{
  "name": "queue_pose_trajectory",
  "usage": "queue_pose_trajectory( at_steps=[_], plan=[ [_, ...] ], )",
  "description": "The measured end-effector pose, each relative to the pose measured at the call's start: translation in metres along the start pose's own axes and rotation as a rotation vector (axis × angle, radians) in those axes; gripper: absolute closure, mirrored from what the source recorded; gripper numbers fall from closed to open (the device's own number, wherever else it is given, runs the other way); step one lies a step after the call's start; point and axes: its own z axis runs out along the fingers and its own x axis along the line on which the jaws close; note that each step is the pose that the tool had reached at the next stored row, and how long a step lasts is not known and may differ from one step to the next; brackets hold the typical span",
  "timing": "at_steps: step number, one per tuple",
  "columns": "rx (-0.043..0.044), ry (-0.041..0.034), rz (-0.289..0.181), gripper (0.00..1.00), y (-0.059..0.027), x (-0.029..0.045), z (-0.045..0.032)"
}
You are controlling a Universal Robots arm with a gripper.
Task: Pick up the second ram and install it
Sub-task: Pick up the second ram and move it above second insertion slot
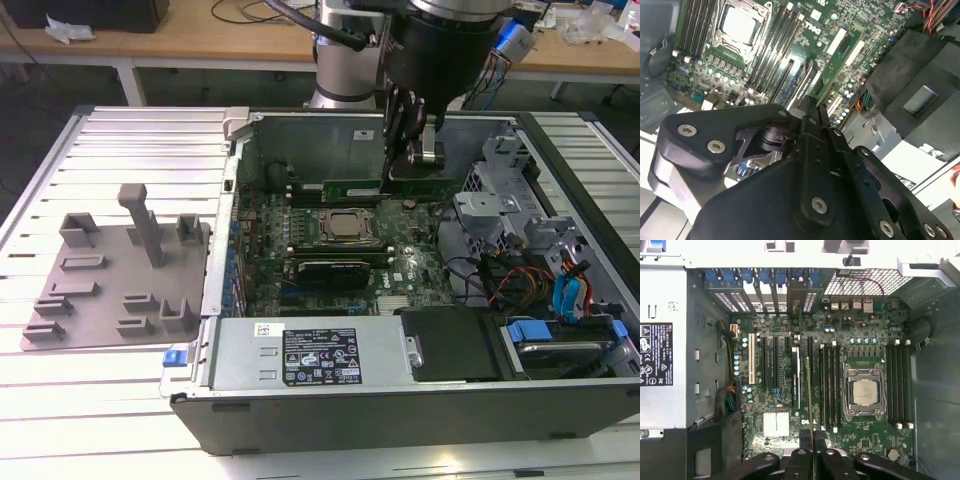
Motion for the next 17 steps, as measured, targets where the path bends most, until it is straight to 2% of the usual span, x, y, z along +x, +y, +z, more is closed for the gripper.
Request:
queue_pose_trajectory(
  at_steps=[7,9,14,17],
  plan=[
    [0.0000,0.0000,0.000,0.89,0.0015,0.0005,0.0085],
    [0.0000,0.0000,0.000,0.89,0.0016,0.0007,0.0130],
    [0.0000,0.0002,0.000,0.89,0.0076,-0.0020,0.0197],
    [0.0000,0.0001,0.000,0.89,0.0090,-0.0028,0.0211]
  ],
)
